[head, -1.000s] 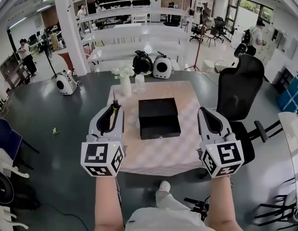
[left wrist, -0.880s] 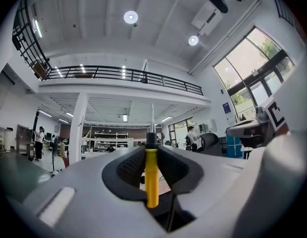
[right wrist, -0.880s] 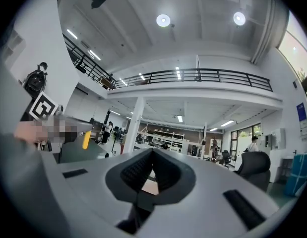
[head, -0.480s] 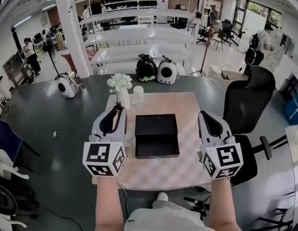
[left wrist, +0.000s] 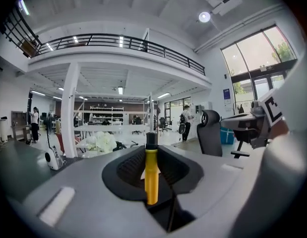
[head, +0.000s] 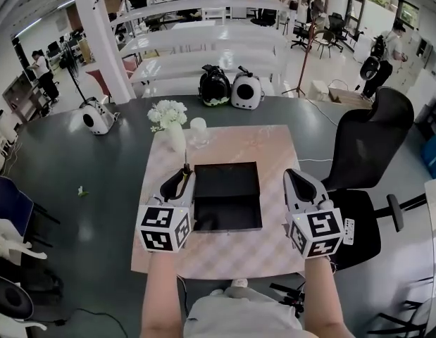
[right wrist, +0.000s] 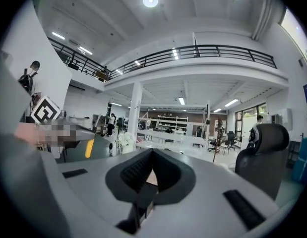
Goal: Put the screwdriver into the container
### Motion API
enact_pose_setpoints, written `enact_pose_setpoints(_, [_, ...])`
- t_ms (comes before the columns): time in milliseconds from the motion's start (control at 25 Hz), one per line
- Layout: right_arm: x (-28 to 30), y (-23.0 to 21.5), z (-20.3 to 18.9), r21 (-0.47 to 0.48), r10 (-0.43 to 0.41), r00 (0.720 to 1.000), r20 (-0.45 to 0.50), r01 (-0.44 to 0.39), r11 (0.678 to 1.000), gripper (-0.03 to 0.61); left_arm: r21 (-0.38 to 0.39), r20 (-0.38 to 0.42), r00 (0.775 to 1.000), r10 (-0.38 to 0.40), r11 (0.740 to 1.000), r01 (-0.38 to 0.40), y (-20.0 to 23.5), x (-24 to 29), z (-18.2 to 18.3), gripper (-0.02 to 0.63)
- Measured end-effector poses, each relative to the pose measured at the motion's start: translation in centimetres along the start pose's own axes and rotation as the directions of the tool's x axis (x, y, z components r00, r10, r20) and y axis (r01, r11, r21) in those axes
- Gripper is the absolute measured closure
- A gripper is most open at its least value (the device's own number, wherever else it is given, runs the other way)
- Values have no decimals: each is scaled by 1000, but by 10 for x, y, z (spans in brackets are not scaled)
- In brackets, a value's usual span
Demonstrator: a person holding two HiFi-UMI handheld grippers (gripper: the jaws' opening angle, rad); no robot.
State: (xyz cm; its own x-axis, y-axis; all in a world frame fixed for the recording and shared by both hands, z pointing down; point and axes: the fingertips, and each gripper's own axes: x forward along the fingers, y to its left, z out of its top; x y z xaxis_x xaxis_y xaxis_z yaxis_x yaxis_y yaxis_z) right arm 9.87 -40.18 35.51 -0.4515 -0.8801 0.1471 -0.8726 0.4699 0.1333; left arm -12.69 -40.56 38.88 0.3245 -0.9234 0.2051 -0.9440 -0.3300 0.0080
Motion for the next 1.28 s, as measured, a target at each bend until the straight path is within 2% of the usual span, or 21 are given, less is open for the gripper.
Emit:
enact_pose_setpoints(120, [6,-1,-32,30,-1,998,-68,3,1000,574,-24,-106,993,-44,999,42,-8,16,-40,529])
enact_pose_setpoints(240, [12,0,-66,56,5,990,-142,3,998,574,-54,-218,972,-83,996,73,-14,28,-84,531])
enact_pose_setpoints(440, [17,7,-111,94,19,971,-240,3,996,574,-107,-384,911,-150,987,117,-25,38,-145,529])
enact_pose_setpoints(640, [23,15,-135,115,40,955,-295,-6,993,574,-117,-497,838,-224,974,192,-41,49,-180,529])
enact_pose_setpoints(720, [23,14,-138,119,41,952,-303,-5,993,574,-105,-547,795,-261,964,244,-48,57,-192,529])
enact_pose_setpoints(800, [24,12,-139,121,41,951,-307,-3,993,574,-90,-606,740,-291,950,300,-56,64,-205,529])
enact_pose_setpoints(1040, [24,-3,-145,129,21,948,-317,21,991,574,-76,-771,542,-333,894,442,-81,72,-245,529])
enact_pose_setpoints(1280, [20,-19,-150,134,6,944,-331,41,990,574,-61,-866,402,-297,861,505,-94,79,-277,529])
